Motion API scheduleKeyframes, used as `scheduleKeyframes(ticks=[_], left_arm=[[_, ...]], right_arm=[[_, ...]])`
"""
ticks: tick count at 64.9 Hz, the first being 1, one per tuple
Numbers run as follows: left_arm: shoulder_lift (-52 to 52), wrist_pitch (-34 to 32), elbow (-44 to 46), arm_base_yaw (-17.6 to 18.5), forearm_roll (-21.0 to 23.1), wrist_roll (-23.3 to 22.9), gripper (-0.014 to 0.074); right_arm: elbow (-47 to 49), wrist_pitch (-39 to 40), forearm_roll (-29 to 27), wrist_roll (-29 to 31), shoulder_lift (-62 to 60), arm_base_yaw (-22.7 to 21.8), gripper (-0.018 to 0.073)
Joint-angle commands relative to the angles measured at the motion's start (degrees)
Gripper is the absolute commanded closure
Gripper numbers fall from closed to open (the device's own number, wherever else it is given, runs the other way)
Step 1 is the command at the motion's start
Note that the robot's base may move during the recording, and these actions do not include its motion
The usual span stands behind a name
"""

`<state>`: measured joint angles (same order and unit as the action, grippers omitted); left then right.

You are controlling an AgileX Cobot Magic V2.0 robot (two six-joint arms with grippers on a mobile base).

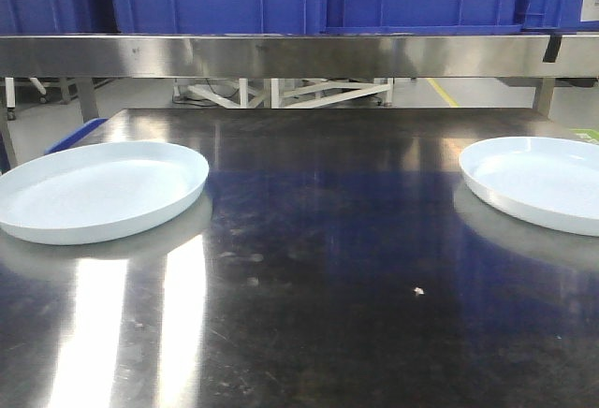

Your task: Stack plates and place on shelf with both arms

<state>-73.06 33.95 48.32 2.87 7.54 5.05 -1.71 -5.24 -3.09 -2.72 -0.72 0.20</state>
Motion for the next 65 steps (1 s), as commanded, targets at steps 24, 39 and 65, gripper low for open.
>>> scheduleKeyframes(ticks=[24,39,65], left_arm=[[-22.18,15.95,25.26,-0.26,0.85,-0.41,0.0209],[-28.81,17.93,31.92,-0.26,1.05,-0.41,0.0174],[-32.19,19.44,32.66,-0.26,1.05,-0.41,0.0174]], right_arm=[[0.04,5.24,0.53,0.01,-0.94,0.1,0.0512],[0.04,5.24,0.53,0.01,-0.94,0.1,0.0512],[0.04,5.24,0.53,0.01,-0.94,0.1,0.0512]])
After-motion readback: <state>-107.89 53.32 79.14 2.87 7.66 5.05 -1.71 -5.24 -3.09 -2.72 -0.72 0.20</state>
